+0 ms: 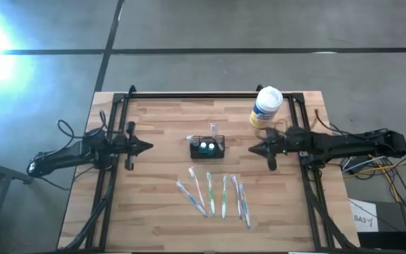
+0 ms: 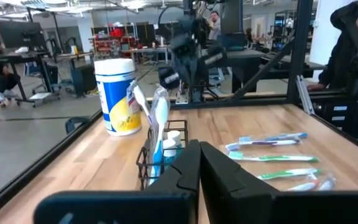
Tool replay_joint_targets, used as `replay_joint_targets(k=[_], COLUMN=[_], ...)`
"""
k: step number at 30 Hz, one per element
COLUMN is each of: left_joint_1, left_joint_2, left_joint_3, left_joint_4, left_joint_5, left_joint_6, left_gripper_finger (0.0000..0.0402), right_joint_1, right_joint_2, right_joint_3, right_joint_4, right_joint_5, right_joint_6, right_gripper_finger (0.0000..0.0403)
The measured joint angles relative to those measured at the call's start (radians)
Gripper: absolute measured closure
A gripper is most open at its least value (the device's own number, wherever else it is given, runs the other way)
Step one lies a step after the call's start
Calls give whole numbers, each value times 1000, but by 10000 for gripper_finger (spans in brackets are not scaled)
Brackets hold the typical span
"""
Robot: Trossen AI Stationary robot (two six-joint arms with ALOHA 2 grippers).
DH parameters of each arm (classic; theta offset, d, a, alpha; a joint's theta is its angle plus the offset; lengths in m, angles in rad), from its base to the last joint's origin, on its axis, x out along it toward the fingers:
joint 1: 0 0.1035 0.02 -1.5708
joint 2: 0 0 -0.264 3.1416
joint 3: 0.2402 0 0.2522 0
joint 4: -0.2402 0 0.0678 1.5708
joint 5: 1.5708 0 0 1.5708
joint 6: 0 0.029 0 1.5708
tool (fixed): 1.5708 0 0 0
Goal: Pick & Place toothbrushing station
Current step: Put the right blue toothbrush into the black wire organizer
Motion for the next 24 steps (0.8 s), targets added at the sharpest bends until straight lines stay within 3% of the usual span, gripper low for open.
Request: replay_joint_targets(k=[4,7,12,16,20,24], left_joint_1=[0,0,0,0,0,0], left_joint_2=[0,0,0,0,0,0], left_joint_3=[0,0,0,0,0,0], left_joint_4=[-2,-2,-2,-1,-1,-1], left_joint_5=[0,0,0,0,0,1], left_joint_6=[-28,-49,-83,-114,-141,-176], left_gripper_finger=[378,373,375,381,385,385], right_joint_1=[136,287,578,744,796,790], right_joint_2=[47,98,215,354,521,686], right_joint_3=[88,146,261,362,451,550], right_joint_4=[-252,-313,-408,-526,-584,-616], right_joint_5=[135,216,502,658,663,597], right_joint_6=[212,337,552,719,896,955], right_gripper_finger=[394,394,394,394,377,335])
